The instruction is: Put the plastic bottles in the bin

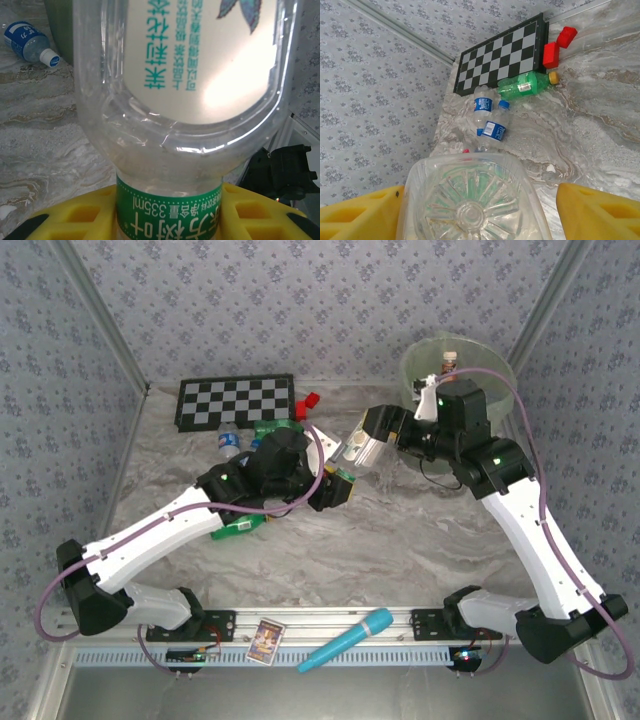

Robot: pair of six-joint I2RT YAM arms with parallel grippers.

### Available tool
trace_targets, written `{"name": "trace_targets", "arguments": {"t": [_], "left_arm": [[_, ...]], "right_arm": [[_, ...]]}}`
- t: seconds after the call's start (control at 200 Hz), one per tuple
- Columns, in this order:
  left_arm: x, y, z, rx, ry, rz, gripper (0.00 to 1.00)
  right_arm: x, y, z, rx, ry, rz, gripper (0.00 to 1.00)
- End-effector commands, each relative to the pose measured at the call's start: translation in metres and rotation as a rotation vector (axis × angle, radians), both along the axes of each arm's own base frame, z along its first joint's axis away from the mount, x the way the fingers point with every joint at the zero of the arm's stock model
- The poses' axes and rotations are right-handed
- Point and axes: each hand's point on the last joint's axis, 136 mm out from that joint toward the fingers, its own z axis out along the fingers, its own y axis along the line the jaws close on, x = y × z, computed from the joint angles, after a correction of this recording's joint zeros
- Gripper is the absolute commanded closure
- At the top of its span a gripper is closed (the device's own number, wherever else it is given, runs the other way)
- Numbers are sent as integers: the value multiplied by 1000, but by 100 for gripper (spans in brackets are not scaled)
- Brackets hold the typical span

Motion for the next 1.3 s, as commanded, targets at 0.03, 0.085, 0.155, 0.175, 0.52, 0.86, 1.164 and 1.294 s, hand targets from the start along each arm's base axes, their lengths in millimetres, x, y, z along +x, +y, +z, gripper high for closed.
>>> {"name": "trace_targets", "arguments": {"t": [0.03,0.085,0.155,0.175,0.52,0.86,1.164,1.294], "left_arm": [[-3,-2,39,-75,-89,-14,63],[-3,-4,42,-77,-95,-20,63],[-3,-6,46,-77,-100,-36,62],[-3,-7,45,-75,-100,-41,63],[-2,-9,52,-97,-83,-29,42],[18,0,80,-164,-77,140,0],[40,21,69,-196,-37,352,0],[45,24,67,-176,-43,384,0]], "right_arm": [[-13,-3,-5,-32,36,-4,25],[-16,-2,-6,-39,33,-1,27],[-19,-1,-6,-41,21,-5,35],[-20,-2,-5,-40,15,-8,38],[-38,-30,8,-16,-68,-86,56],[-24,-76,48,12,-157,-166,55],[0,-111,75,-90,-267,-231,52],[13,-121,95,-144,-320,-291,51]]}}
